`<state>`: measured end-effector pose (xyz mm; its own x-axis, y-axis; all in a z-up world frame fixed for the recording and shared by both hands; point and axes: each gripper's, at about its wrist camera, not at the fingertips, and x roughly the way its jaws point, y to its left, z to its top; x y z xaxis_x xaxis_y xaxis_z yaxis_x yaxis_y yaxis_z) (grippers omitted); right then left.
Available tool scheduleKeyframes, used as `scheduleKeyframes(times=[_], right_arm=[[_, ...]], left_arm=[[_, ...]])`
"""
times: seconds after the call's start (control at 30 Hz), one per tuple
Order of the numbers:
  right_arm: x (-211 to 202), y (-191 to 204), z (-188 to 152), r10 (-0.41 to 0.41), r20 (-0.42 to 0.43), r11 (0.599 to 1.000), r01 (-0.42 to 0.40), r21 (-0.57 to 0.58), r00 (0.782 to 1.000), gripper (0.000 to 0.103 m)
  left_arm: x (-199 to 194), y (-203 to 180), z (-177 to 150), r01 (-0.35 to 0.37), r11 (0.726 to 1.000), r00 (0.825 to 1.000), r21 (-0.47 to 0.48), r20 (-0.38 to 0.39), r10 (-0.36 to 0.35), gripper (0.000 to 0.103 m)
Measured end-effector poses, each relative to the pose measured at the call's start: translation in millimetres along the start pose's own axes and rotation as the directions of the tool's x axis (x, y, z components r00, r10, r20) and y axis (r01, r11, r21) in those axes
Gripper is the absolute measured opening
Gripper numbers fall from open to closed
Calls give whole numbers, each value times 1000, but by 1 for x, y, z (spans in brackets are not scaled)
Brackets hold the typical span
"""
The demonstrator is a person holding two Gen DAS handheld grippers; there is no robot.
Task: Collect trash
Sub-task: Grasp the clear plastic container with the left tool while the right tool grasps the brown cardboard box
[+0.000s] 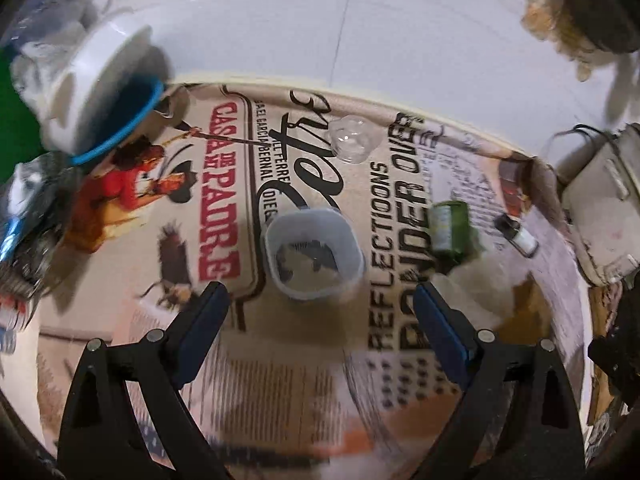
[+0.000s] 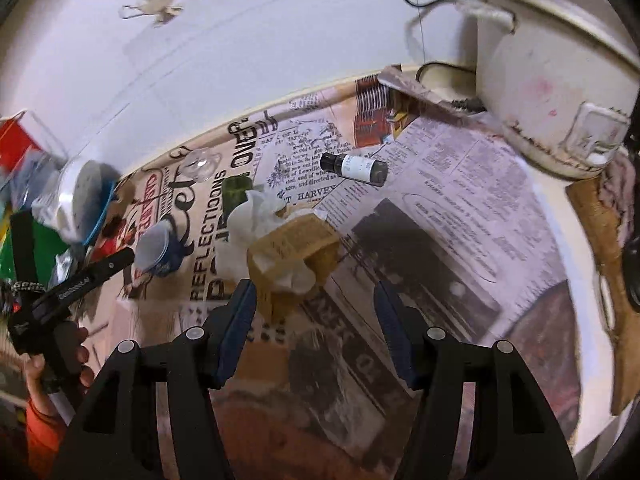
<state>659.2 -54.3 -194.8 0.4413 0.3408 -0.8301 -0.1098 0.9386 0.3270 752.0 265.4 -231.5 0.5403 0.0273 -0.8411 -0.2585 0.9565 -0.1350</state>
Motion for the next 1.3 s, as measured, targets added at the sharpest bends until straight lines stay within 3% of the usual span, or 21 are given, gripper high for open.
scheduleKeyframes(times=[0.33, 0.57, 0.63, 0.77, 0.83, 1.03, 1.3], right_arm=[[57, 14, 22, 4, -49, 988, 4, 153, 999, 57], [79, 33, 25, -89, -75, 991, 96, 93, 993, 57], [76, 28, 21, -94, -72, 990, 101, 98, 993, 57], [69, 18, 14, -119, -80, 988, 125, 84, 990, 57], [62, 15, 10, -148, -79, 987, 152, 50, 986, 57], [48, 4, -2, -170, -110, 985, 173, 12, 979, 39], [15, -24, -22, -220, -73, 974, 224, 44, 973, 38]], left_arm=[[53, -1, 23, -18, 1000, 999, 13, -44, 19, 94], [63, -7, 22, -66, 995, 997, 74, -31, 68, 94], [64, -7, 21, -83, 993, 996, 89, -23, 86, 92], [62, -3, 17, -79, 991, 996, 104, -23, 82, 78], [58, -2, 14, -73, 992, 997, 103, -16, 75, 78], [43, -10, -1, -26, 991, 999, 134, -15, 28, 77], [11, -30, -22, -9, 981, 1000, 195, 11, 7, 77]])
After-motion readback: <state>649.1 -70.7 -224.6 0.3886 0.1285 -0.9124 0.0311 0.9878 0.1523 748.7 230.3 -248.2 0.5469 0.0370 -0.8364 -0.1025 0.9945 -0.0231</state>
